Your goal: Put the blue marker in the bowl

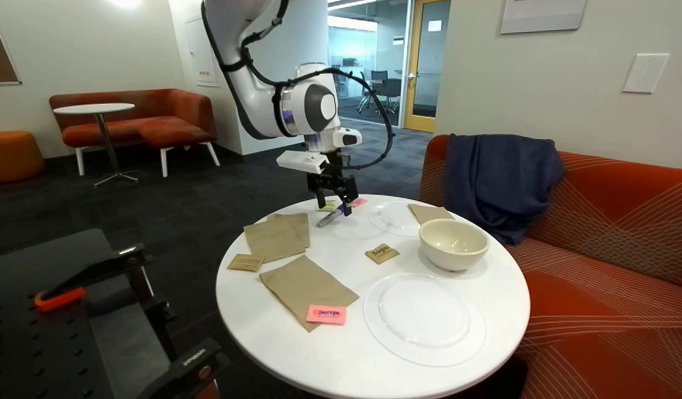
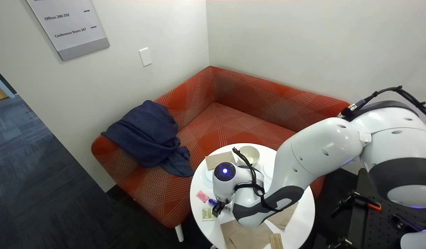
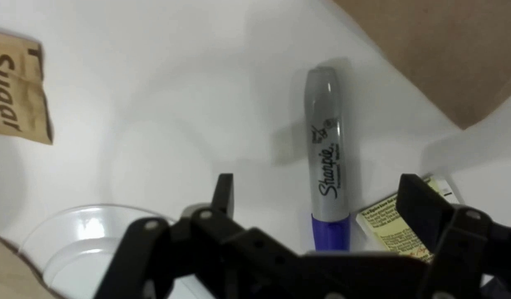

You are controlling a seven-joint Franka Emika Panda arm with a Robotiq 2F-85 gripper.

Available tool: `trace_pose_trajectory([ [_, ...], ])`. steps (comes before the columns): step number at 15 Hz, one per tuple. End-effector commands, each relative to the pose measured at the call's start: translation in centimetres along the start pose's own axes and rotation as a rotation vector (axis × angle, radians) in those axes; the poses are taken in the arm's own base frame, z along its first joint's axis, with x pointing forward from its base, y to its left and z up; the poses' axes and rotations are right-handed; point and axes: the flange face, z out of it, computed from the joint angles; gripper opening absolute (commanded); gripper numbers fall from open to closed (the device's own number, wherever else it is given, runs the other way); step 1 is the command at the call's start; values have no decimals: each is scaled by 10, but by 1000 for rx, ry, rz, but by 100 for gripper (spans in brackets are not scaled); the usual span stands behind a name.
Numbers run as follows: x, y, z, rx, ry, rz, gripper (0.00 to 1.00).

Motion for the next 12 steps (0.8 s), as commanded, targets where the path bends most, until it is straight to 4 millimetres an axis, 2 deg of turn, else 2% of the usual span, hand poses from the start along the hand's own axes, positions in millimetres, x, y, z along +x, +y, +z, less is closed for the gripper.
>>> trace_pose_trajectory([
  [1, 14, -5, 9, 18, 11, -3, 91],
  [2, 15, -6, 11, 20, 13, -2, 74],
  [10, 28, -14, 10, 36, 37, 12, 12],
  [12, 29, -14, 9, 37, 41, 14, 3],
])
